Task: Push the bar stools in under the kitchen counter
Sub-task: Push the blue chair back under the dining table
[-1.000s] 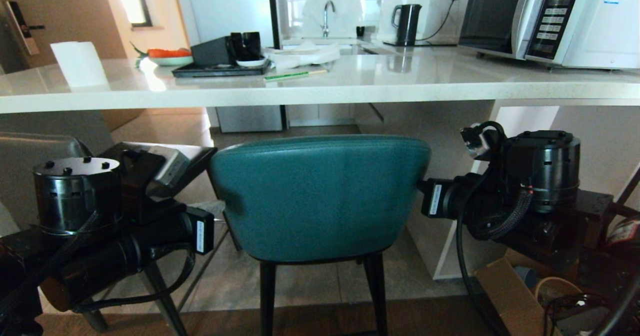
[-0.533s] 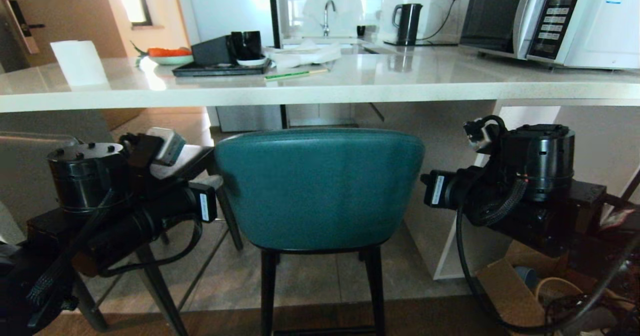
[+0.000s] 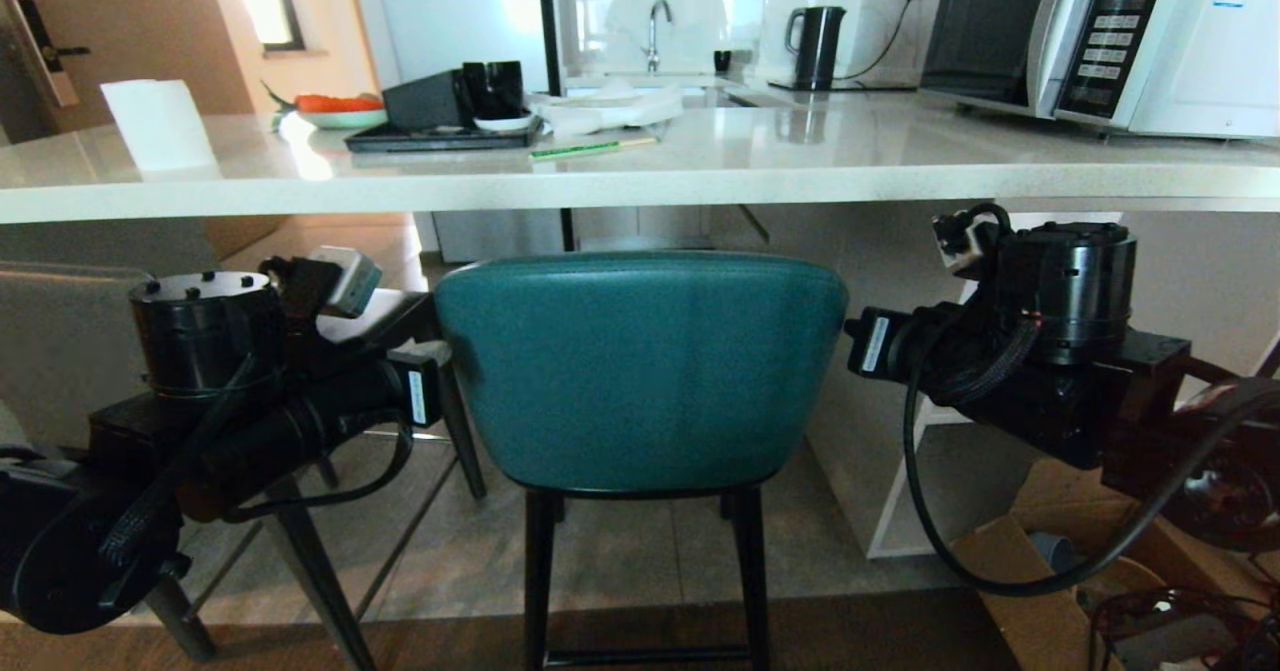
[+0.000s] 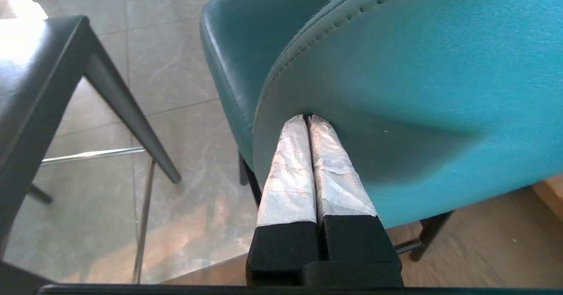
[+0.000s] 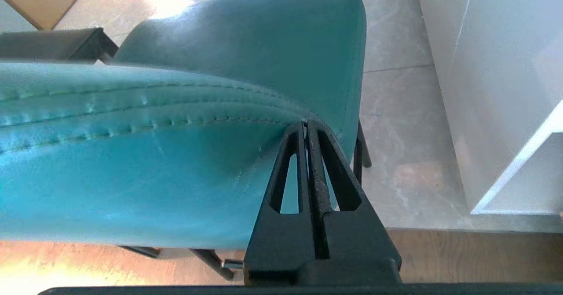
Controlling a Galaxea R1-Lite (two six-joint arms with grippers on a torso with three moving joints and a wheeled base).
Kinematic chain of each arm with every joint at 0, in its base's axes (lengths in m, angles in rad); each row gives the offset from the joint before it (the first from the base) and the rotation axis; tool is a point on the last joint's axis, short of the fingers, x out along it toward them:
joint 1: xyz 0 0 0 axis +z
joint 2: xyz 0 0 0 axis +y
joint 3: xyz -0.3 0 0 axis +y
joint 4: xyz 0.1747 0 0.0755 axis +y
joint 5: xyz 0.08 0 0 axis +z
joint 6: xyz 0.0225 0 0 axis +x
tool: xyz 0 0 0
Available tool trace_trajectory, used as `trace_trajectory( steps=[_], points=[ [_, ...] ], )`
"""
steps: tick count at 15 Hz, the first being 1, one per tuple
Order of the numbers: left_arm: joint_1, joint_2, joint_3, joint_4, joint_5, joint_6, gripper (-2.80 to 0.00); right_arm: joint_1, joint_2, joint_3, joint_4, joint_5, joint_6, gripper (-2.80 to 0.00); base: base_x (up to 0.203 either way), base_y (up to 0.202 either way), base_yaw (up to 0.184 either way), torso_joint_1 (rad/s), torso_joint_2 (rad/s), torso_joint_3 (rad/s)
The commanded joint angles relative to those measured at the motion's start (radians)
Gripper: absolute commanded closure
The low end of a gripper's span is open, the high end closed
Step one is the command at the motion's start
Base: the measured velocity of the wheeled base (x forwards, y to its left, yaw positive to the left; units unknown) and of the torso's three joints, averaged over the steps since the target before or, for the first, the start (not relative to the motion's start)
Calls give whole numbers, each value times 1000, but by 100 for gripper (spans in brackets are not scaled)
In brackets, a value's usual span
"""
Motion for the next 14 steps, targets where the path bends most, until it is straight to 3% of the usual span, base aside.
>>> trace_trajectory(
  steps=[1,3,5,6,7,14],
  points=[
    [2,-13,20,-3,-6,-1,0,-1,-17,16,-2,-1,4,0,0,0,0,0,0,0],
    [11,-12,21,-3,-8,-14,0,-1,-41,22,-4,25,54,0,0,0,0,0,0,0],
    [11,-32,31,-3,-28,-39,0,-1,-80,39,-4,154,90,0,0,0,0,0,0,0],
    [16,-46,46,-3,-69,-50,0,-2,-88,47,-4,192,94,0,0,0,0,0,0,0],
    [26,-51,54,-3,-95,-52,0,-4,-84,43,-4,195,98,0,0,0,0,0,0,0],
    [37,27,-7,-6,-102,-57,0,-36,-47,34,-62,269,170,0,0,0,0,0,0,0]
  ],
)
